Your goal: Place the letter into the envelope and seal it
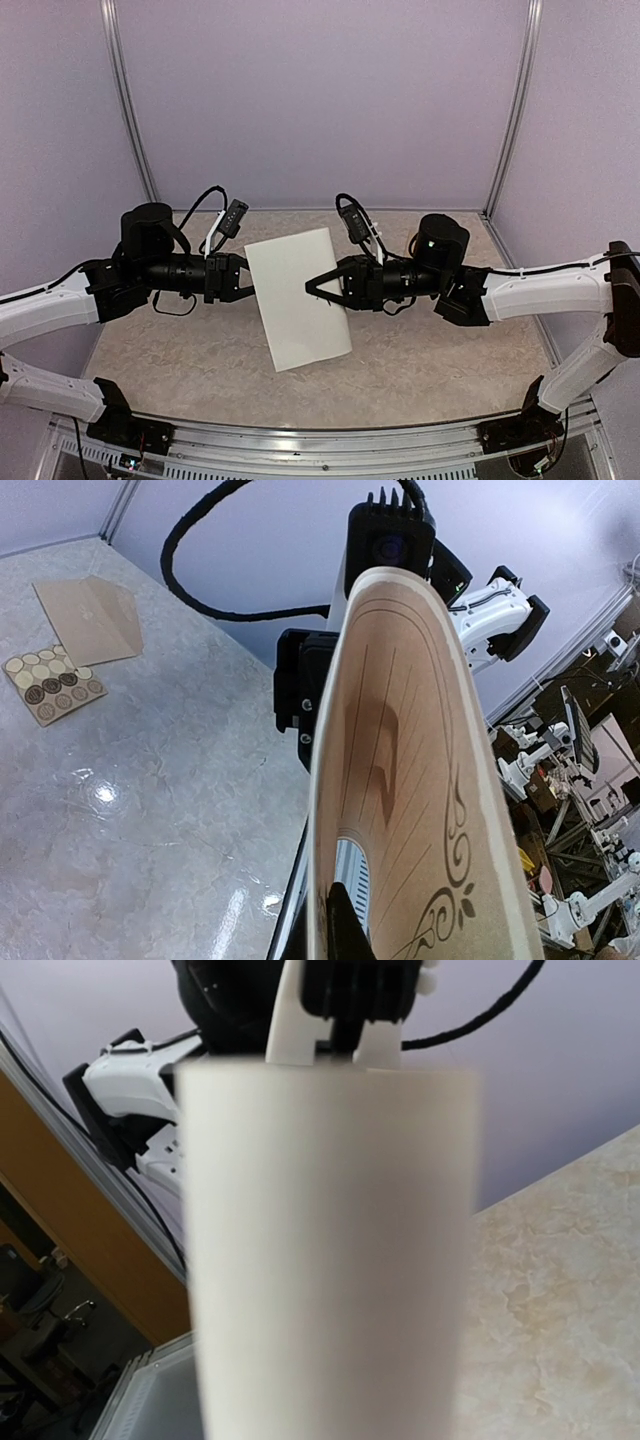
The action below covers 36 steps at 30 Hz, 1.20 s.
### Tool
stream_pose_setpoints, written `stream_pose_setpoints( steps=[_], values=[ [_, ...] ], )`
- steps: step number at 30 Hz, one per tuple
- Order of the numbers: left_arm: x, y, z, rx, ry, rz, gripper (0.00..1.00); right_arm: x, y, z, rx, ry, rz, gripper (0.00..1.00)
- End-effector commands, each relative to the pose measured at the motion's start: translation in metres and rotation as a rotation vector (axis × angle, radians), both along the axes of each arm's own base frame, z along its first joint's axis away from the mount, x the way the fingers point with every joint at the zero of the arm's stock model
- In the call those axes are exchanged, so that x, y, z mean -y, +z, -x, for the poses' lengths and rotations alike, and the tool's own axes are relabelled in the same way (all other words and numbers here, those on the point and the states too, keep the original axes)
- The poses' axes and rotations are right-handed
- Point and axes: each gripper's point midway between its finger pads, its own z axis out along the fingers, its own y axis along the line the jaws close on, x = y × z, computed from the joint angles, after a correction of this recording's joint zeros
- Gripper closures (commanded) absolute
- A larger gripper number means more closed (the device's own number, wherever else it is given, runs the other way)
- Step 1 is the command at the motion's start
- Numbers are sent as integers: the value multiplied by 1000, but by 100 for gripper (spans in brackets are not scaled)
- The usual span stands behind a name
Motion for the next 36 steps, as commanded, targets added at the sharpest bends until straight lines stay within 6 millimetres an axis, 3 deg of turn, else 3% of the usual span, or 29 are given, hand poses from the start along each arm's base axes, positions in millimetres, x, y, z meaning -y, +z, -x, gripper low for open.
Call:
stream_pose_setpoints(
  steps=[1, 11, 16, 20, 29, 32, 36],
  values=[
    [2, 5, 1, 22, -15, 16, 100, -1, 8, -3, 19, 5, -30, 77],
    [3, 5, 1, 20, -18, 15, 100, -2, 6, -3, 17, 11, -23, 82],
    [3, 4, 1, 18, -19, 14, 100, -2, 6, -3, 17, 9, -23, 89],
    [3, 4, 1, 18, -19, 13, 100, -2, 5, -3, 12, 10, -20, 100],
    [2, 5, 0, 19, -3, 15, 100, -1, 5, -2, 12, 11, -27, 100],
    [-3, 10, -1, 29, 12, 34, 68, 4, 8, -3, 10, 2, -45, 100],
    [-13, 23, 6, 62, 10, 92, 33, 9, 11, -4, 14, -12, -53, 100]
  ],
)
